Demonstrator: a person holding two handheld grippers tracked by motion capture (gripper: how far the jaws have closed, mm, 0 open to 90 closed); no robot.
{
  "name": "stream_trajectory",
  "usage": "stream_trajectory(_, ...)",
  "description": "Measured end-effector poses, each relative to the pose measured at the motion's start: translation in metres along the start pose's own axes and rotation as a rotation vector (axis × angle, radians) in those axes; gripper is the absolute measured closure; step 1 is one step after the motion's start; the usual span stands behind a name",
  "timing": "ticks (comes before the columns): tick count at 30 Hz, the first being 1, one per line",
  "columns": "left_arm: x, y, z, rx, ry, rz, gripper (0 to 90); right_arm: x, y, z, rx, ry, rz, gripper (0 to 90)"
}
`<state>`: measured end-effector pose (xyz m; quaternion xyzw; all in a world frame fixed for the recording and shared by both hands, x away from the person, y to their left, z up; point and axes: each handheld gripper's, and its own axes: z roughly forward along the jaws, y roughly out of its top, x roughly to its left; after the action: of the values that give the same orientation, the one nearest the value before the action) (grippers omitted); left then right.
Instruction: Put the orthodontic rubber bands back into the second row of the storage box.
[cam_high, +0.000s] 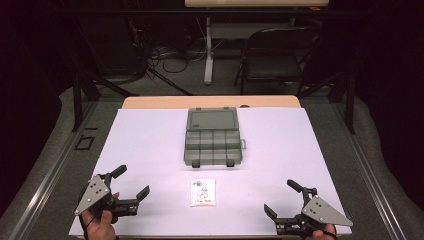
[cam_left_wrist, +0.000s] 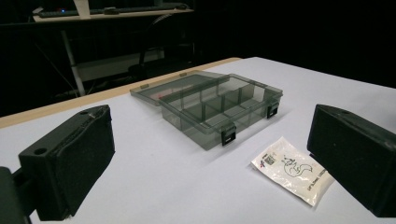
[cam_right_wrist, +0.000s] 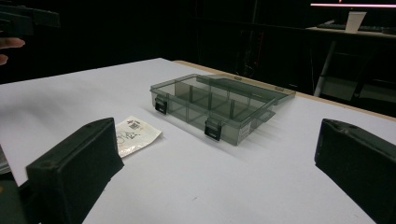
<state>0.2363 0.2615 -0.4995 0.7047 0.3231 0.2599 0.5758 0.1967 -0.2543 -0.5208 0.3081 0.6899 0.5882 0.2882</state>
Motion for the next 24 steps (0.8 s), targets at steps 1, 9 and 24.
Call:
stream_trajectory(1, 0.0, -0.0001, 0.0004, 0.001, -0.002, 0.001, 0.9, 0.0, -0.0001, 0.0003, -0.001, -0.001, 0.0, 0.0)
stream_trajectory(9, -0.0004, -0.0015, 0.0038, 0.024, -0.013, -0.008, 0.9, -0.0007, -0.0005, 0.0005, 0.001, -0.004, 0.002, 0.0)
stream_trajectory(24, -0.0009, -0.0018, 0.0057, 0.046, -0.006, -0.034, 0.8, 0.0019, 0.0004, -0.0001, 0.003, 0.001, -0.005, 0.0)
